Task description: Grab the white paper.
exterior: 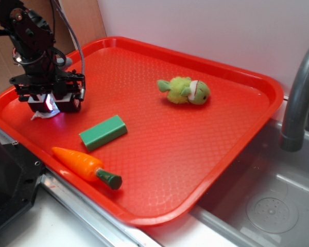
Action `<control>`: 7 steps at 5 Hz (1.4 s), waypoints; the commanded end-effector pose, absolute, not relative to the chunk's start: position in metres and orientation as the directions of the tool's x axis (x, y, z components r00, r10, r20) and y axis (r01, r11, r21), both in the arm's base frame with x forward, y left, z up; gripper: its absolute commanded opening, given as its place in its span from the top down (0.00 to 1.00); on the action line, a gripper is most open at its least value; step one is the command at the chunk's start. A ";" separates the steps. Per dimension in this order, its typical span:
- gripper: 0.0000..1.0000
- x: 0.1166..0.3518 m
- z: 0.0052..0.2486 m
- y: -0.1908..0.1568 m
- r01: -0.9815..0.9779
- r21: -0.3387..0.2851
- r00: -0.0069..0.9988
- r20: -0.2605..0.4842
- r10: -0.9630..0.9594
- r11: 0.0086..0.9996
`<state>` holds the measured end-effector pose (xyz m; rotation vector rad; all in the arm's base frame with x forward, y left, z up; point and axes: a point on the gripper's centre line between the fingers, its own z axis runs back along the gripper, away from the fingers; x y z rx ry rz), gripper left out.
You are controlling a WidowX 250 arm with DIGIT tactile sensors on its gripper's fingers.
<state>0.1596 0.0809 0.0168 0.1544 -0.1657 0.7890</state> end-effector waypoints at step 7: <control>1.00 0.186 0.184 -0.044 -0.256 -0.147 0.965 0.018 0.261 0.956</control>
